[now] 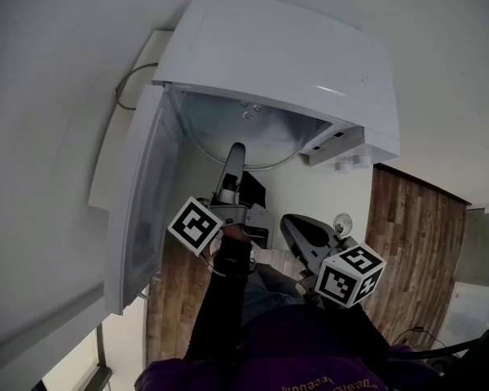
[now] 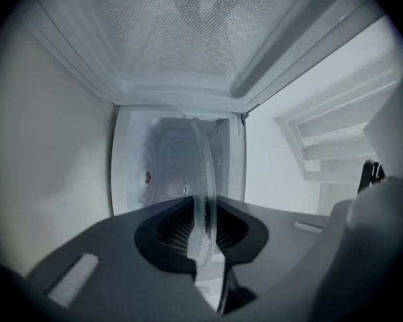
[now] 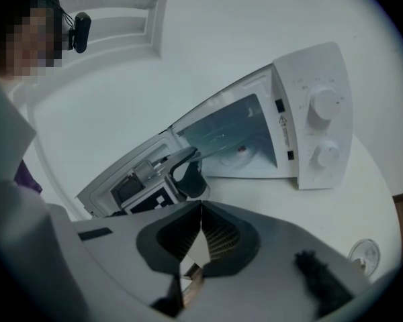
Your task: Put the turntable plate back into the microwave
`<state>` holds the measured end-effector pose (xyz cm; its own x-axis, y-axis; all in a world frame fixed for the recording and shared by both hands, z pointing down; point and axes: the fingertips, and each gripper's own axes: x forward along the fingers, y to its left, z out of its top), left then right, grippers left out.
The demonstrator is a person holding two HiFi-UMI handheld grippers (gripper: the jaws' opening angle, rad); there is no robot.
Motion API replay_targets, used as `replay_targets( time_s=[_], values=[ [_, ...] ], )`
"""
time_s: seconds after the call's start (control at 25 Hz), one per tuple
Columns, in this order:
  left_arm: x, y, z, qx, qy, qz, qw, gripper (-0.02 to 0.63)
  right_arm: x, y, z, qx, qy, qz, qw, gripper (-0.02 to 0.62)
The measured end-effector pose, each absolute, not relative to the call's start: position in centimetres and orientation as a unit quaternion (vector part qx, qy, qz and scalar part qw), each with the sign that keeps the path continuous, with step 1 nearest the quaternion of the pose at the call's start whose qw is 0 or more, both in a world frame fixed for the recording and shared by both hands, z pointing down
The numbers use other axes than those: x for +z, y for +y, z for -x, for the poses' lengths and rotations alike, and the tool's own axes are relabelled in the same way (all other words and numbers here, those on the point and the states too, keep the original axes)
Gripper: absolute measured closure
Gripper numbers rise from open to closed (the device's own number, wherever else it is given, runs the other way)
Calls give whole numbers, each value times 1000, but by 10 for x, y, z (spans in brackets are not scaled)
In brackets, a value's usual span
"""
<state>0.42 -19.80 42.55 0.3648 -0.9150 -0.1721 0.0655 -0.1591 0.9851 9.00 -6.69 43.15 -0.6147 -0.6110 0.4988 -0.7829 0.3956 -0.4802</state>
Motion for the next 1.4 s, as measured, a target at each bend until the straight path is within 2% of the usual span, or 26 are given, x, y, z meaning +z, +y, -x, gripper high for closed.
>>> replay_targets(
  time_s=[1.4],
  values=[
    [464,-268,-13,-433,-360,-588,581,545,454,-43,-68,370,-830,-379,172,586]
  ],
)
